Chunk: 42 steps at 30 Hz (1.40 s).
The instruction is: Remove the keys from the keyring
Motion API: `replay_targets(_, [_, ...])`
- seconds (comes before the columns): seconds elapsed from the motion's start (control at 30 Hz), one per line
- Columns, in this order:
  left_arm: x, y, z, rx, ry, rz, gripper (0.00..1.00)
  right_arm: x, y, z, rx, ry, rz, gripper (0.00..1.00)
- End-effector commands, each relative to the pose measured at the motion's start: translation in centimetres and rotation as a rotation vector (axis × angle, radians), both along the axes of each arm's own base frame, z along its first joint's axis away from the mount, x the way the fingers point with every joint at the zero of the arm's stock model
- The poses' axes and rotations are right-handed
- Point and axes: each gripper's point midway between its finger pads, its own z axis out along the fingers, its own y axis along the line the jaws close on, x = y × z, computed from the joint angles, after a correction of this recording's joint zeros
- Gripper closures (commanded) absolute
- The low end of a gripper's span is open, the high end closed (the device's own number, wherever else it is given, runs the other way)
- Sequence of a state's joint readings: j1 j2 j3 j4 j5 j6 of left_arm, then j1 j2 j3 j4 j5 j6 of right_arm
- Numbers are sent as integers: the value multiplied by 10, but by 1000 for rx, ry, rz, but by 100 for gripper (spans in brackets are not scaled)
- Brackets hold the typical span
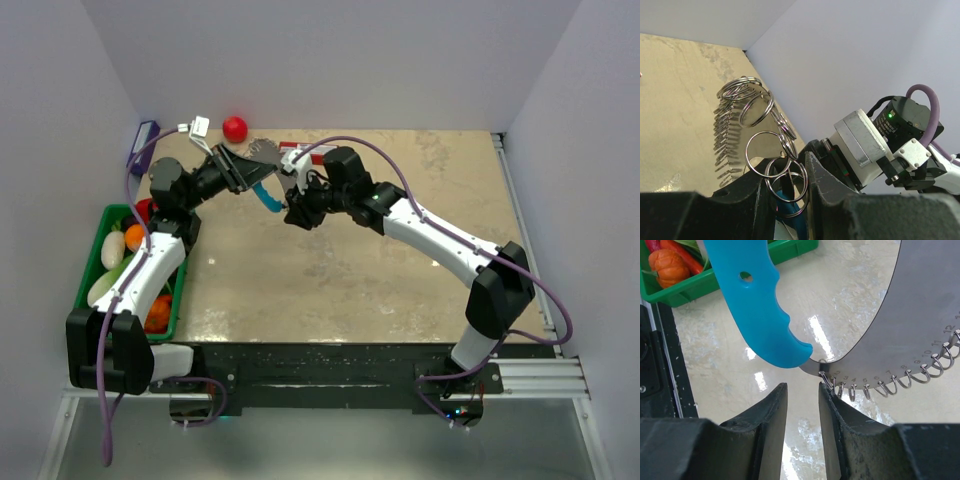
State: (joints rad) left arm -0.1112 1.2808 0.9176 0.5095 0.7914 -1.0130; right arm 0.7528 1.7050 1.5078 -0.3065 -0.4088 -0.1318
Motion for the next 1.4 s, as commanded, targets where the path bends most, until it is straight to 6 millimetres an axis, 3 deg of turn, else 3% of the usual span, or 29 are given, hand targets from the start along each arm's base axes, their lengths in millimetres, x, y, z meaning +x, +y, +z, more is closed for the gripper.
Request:
replay_targets(0.0, [-9,4,22,-21,-86,-4,100,9,-4,29,33,-68,-24,63])
replay_targets(0.33, [-10,5,23,-24,-90,-7,100,23,-8,30,36,-65,-47,58])
replay_targets(0.63, [-10,4,23,-26,-92,-9,100,18,0,35,64,-54,7,57])
replay_targets(0.83, [-10,4,22,-26,-91,-11,100,21,3,31,59,-44,7,67])
replay_targets(1.2, [-10,5,23,-28,-95,-12,100,22,0,19,37,-44,-6,68])
replay_targets(1.37, [-10,4,21,-28,-92,-11,100,23,0,21,40,-50,-2,75])
